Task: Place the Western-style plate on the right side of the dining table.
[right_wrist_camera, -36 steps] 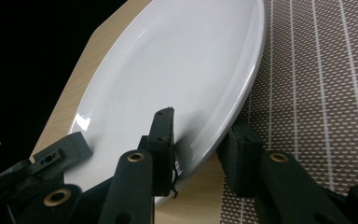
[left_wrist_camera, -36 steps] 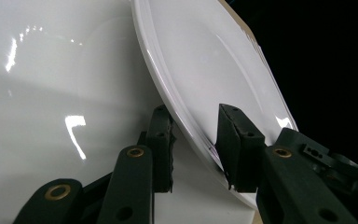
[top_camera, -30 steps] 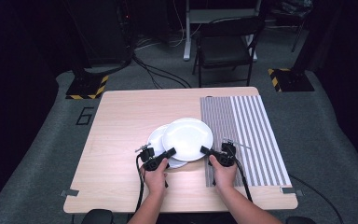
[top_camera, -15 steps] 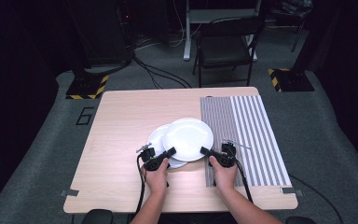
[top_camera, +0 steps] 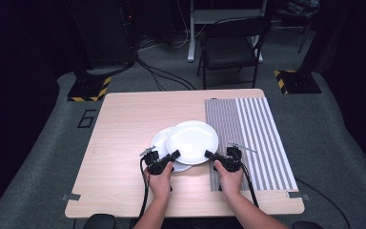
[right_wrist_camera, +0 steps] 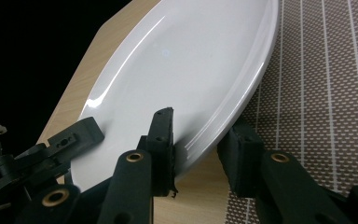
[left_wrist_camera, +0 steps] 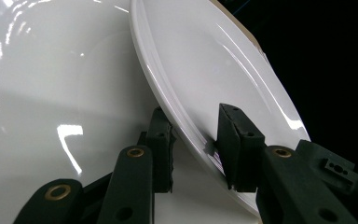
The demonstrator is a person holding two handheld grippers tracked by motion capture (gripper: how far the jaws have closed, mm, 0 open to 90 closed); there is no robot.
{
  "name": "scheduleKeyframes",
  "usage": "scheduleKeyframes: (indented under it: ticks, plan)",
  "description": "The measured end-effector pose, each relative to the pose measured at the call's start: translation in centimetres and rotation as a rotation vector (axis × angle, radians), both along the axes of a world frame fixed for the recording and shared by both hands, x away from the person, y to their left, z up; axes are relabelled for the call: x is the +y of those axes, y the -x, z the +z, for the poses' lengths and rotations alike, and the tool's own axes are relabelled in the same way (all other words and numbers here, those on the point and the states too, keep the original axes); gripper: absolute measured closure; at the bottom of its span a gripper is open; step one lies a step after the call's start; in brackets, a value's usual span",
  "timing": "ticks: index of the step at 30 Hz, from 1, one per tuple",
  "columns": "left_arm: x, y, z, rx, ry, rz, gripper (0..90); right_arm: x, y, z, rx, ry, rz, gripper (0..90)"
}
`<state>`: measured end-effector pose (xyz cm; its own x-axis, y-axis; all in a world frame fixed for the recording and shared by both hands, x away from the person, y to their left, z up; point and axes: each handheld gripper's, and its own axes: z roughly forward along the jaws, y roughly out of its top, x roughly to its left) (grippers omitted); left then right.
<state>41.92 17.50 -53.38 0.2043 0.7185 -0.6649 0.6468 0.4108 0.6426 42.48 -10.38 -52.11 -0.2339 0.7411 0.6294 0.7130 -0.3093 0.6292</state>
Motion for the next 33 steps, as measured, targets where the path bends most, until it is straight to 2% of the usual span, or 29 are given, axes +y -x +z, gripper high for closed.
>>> scheduleKeyframes:
  ticks: [8, 27, 33]
  plan:
    - [-0.3, 0.3, 0.9, -0.038, -0.027, -0.013, 65.0, -0.4, 0.1, 0.8, -0.03, 0.008, 0.021, 65.6]
    - [-0.8, 0.5, 2.2, -0.062, -0.053, -0.022, 63.7, -0.9, 0.3, 1.9, -0.061, 0.029, 0.062, 62.5]
    - [-1.1, 0.5, 2.7, -0.081, -0.068, -0.027, 62.7, -1.1, 0.4, 2.3, -0.099, 0.047, 0.066, 61.4]
